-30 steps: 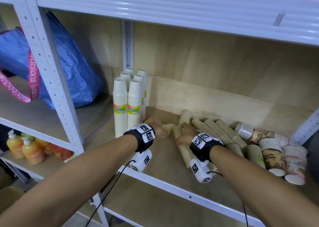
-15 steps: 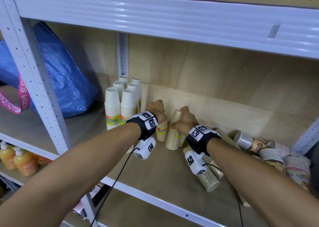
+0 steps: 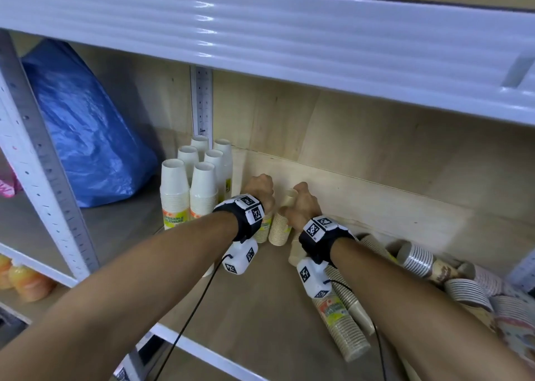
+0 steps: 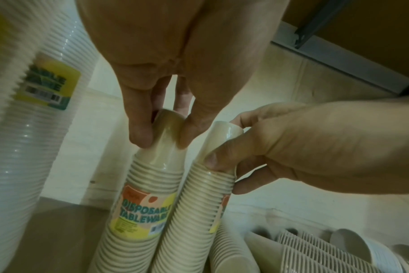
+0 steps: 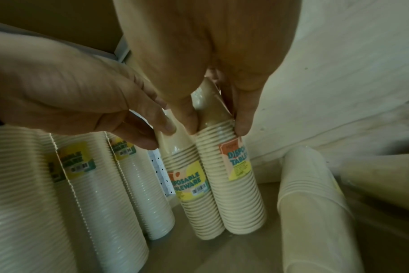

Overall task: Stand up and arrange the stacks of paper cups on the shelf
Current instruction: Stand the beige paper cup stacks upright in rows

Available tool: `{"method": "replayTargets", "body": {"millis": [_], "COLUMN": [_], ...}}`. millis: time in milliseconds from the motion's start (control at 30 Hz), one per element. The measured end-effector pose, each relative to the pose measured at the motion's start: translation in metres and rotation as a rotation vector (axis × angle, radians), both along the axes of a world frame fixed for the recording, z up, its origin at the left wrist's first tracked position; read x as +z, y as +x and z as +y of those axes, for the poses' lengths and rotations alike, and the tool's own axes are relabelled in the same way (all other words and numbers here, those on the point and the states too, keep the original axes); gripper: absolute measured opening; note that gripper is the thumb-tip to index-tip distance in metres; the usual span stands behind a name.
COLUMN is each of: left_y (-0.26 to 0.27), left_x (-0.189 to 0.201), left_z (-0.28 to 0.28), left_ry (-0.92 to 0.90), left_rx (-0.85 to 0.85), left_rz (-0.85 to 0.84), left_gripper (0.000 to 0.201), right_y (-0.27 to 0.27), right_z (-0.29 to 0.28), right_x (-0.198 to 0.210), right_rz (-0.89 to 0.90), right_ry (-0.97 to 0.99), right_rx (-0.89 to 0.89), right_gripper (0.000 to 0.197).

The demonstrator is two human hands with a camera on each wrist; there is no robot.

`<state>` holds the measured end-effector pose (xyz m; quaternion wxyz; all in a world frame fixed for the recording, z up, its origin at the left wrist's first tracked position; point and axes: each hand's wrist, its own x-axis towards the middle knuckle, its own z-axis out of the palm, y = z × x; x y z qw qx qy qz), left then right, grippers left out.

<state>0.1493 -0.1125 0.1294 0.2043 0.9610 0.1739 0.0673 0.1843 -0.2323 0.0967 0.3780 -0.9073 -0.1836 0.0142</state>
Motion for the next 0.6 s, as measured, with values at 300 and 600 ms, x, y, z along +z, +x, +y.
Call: {"method": "replayTargets", "body": {"millis": [300, 600], "left_y": [0.008, 0.011], "left_x": [-0.008, -0.011], "left_z": [0.007, 0.010], "left_ry": [-0.015, -0.020], "left_rx": [0.014, 0.033], "left_rz": [0.032, -0.002], "left_gripper": [0.028, 0.036], "right_y": [0.009, 0.020], "right_z": [0.009, 0.004], "right_x": [-0.013, 0.009], "right_rz": [0.012, -0.072], "right_ry": [-0.026, -0.194], "right_rx": [0.017, 0.185], "right_gripper": [0.043, 0.052]}}
